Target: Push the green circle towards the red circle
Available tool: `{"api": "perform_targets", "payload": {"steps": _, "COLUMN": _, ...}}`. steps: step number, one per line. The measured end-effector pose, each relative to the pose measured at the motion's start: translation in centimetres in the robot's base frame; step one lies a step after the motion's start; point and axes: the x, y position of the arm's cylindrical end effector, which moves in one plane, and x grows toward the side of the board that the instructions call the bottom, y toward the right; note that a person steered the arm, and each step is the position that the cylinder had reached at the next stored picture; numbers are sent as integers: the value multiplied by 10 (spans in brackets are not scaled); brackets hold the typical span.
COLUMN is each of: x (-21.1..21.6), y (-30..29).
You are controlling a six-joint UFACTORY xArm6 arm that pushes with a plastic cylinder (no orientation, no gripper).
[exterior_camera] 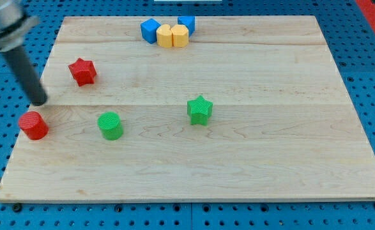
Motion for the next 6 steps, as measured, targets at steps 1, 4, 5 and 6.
{"api": "perform_targets", "payload": {"steps": 1, "x": 35, "y": 16}}
{"api": "perform_targets", "payload": {"steps": 4, "x": 15, "y": 218}}
{"api": "perform_targets", "payload": {"steps": 5, "x": 47, "y": 172}}
{"api": "perform_targets", "payload": {"steps": 6, "x": 50, "y": 139}}
